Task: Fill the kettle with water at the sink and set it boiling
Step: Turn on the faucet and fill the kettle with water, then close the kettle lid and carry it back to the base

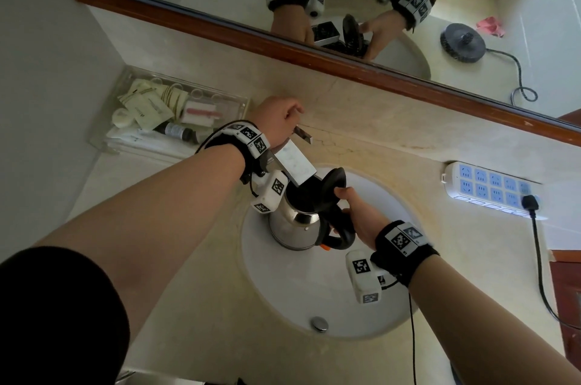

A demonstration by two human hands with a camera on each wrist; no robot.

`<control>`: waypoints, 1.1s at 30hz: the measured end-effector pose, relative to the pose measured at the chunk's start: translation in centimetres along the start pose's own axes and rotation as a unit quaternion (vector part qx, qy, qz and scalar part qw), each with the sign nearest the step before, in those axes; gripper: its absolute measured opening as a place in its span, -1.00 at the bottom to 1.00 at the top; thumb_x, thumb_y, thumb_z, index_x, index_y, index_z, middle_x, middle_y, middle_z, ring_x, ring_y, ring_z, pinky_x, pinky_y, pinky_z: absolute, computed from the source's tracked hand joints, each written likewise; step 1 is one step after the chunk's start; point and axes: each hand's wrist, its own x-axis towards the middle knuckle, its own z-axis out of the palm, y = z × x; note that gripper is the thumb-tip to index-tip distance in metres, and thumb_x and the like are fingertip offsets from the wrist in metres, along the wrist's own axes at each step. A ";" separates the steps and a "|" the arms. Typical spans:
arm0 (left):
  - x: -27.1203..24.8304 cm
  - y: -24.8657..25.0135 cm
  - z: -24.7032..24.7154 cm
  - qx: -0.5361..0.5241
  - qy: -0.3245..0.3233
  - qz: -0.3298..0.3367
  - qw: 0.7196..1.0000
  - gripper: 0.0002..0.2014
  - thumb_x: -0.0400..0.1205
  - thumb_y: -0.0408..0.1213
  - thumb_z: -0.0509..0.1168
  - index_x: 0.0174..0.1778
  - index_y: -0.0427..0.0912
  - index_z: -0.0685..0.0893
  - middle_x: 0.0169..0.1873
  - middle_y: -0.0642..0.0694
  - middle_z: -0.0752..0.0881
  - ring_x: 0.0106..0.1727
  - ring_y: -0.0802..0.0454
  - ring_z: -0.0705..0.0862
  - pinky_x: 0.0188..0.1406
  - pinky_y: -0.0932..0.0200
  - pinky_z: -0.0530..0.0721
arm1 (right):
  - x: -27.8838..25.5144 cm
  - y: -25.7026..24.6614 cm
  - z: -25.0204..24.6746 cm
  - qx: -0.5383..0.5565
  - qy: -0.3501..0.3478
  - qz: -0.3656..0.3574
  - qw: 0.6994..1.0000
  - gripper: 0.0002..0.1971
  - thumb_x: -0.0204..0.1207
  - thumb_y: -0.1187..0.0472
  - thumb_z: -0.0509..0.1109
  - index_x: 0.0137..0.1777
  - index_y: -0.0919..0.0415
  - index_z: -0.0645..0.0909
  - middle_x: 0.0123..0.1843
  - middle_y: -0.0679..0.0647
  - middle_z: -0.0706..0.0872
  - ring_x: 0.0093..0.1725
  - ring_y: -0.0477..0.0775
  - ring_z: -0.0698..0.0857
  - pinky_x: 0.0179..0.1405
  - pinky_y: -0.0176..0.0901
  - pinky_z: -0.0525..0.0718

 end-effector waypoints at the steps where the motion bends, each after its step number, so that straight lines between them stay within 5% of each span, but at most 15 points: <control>1: -0.5 -0.1 0.2 -0.014 0.023 -0.005 1.000 -0.73 0.75 -0.25 0.17 0.28 -0.12 0.71 0.10 -0.06 0.73 -0.03 -0.01 0.72 0.00 0.06 0.73 | 0.0 0.1 0.0 0.001 0.000 -0.001 1.000 -0.44 0.59 -0.23 0.21 0.36 0.21 0.57 -0.10 0.14 0.73 -0.08 0.17 0.71 0.08 0.05 0.57; 7: -4.1 -3.1 3.0 -0.200 0.114 -0.060 0.971 -0.47 0.54 0.16 0.34 0.39 0.02 0.56 0.24 0.00 0.62 0.24 -0.04 0.70 0.17 -0.20 0.75 | -0.8 0.5 -0.2 0.007 0.015 0.001 1.000 -0.49 0.63 -0.20 0.19 0.29 0.23 0.57 -0.18 0.14 0.70 -0.18 0.14 0.68 -0.14 -0.05 0.55; 11: -8.9 -4.5 5.8 -0.287 0.161 -0.116 0.937 -0.17 0.50 0.21 0.42 0.64 0.09 0.23 0.55 -0.02 0.40 0.56 -0.01 0.46 0.45 -0.21 0.56 | -1.5 0.9 -0.3 0.025 0.015 -0.003 1.000 -0.45 0.64 -0.16 0.18 0.37 0.29 0.55 -0.14 0.20 0.69 -0.15 0.18 0.67 -0.14 -0.02 0.59; 14: -13.6 -3.4 8.0 -0.253 0.181 -0.105 0.944 -0.28 0.60 0.10 0.36 0.60 -0.13 0.30 0.49 -0.06 0.45 0.47 0.04 0.50 0.36 -0.06 0.62 | -2.2 1.4 -0.4 0.033 0.011 -0.008 0.999 -0.45 0.64 -0.15 0.17 0.40 0.28 0.53 -0.09 0.22 0.69 -0.14 0.18 0.68 -0.13 -0.02 0.60; 17: -16.7 -0.8 9.2 -0.278 0.031 -0.156 0.948 -0.49 0.67 0.01 0.34 0.48 -0.11 0.44 0.33 -0.02 0.59 0.33 0.04 0.61 0.15 0.25 0.55 | -2.9 2.1 -0.6 0.031 0.014 -0.009 0.999 -0.45 0.64 -0.17 0.16 0.38 0.27 0.55 -0.13 0.19 0.71 -0.14 0.17 0.70 -0.10 -0.02 0.60; 19: -17.5 0.2 10.0 -0.306 -0.051 -0.175 0.935 -0.42 0.63 0.00 0.40 0.52 -0.09 0.40 0.32 0.03 0.56 0.34 0.07 0.58 0.17 0.28 0.46 | -3.7 2.6 -0.6 0.031 0.015 -0.005 0.999 -0.46 0.65 -0.17 0.15 0.36 0.26 0.55 -0.16 0.17 0.72 -0.16 0.15 0.71 -0.15 -0.04 0.59; 23: -17.0 0.6 10.4 -0.342 -0.086 -0.194 0.916 0.11 0.33 0.26 0.50 0.73 -0.01 0.11 0.62 -0.02 0.34 0.54 0.02 0.46 0.51 0.04 0.42 | -5.3 3.2 -0.5 0.031 0.017 -0.005 0.999 -0.41 0.64 -0.19 0.16 0.41 0.29 0.53 -0.06 0.25 0.73 -0.13 0.20 0.74 -0.19 -0.04 0.59; 26: -17.1 1.0 9.9 -0.346 -0.103 -0.184 0.914 0.19 0.22 0.35 0.48 0.74 0.08 0.08 0.68 -0.04 0.29 0.67 -0.02 0.31 0.64 -0.12 0.31 | -6.7 3.6 -0.2 0.029 0.019 -0.011 0.999 -0.38 0.64 -0.21 0.16 0.46 0.29 0.51 -0.09 0.23 0.71 -0.13 0.19 0.72 -0.13 -0.03 0.58; 30: -18.1 2.1 9.3 -0.332 -0.097 -0.171 0.923 0.17 0.34 0.26 0.51 0.76 0.01 0.01 0.72 -0.05 0.20 0.70 -0.03 0.21 0.67 -0.14 0.23 | -8.7 3.9 0.1 0.056 0.019 -0.027 0.998 -0.38 0.63 -0.23 0.17 0.46 0.26 0.51 -0.16 0.18 0.74 -0.16 0.14 0.74 -0.15 -0.05 0.58; 33: -19.1 3.0 8.9 -0.320 -0.094 -0.156 0.930 0.35 0.11 0.50 0.48 0.75 0.06 0.03 0.71 -0.03 0.22 0.70 0.01 0.22 0.67 -0.19 0.25 | -10.0 4.5 0.0 0.038 0.029 -0.055 0.997 -0.32 0.57 -0.34 0.19 0.44 0.19 0.54 -0.06 0.13 0.75 -0.08 0.10 0.76 -0.06 -0.06 0.60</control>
